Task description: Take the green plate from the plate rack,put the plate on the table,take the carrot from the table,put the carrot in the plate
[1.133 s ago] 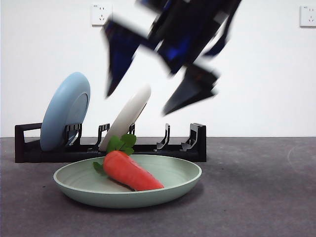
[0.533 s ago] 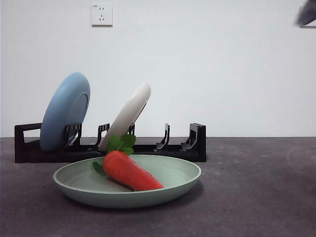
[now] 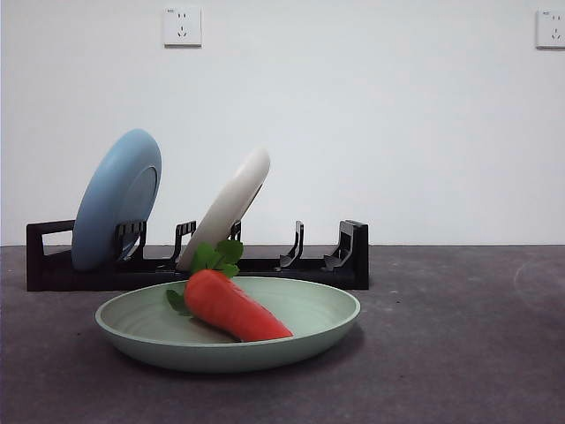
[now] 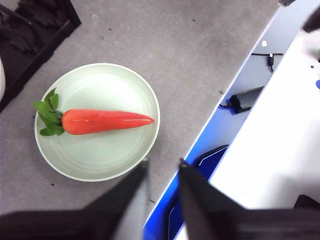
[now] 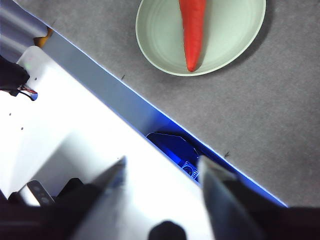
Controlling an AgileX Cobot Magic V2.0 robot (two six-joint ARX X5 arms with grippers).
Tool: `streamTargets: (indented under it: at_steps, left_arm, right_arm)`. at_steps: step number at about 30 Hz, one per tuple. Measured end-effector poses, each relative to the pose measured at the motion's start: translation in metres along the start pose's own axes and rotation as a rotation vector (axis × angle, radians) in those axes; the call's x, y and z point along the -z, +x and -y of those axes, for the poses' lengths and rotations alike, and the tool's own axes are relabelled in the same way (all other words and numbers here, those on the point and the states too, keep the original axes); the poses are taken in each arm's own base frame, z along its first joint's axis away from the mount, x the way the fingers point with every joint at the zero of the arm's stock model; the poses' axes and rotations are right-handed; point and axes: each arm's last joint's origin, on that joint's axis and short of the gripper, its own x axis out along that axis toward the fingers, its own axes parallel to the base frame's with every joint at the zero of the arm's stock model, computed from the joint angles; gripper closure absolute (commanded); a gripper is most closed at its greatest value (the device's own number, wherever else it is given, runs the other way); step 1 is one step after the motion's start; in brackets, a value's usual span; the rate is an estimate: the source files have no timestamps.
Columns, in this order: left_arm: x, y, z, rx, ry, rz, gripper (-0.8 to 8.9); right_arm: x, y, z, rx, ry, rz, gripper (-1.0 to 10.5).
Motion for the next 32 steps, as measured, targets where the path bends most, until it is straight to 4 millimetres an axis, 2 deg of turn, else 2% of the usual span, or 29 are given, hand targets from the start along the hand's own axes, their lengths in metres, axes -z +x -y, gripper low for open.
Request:
streamTargets:
  at_steps: [25,29,32]
  left_arm:
    - [0.000,0.000,0.000,-0.008,-0.006,0.001,8.16]
    - [-0.005,-0.004,-0.009,-0.093,-0.002,0.076,8.16]
    - [-0.014,-0.015,-0.029,-0.182,-0.044,0.230,8.16]
  right_arm:
    - [0.000,0.000,0.000,0.002,-0.001,0.001,9.5]
    - [0.000,0.000,0.000,0.002,-0.001,0.000,9.5]
    - [0.000,0.000,0.000,0.002,-0.001,0.000,9.5]
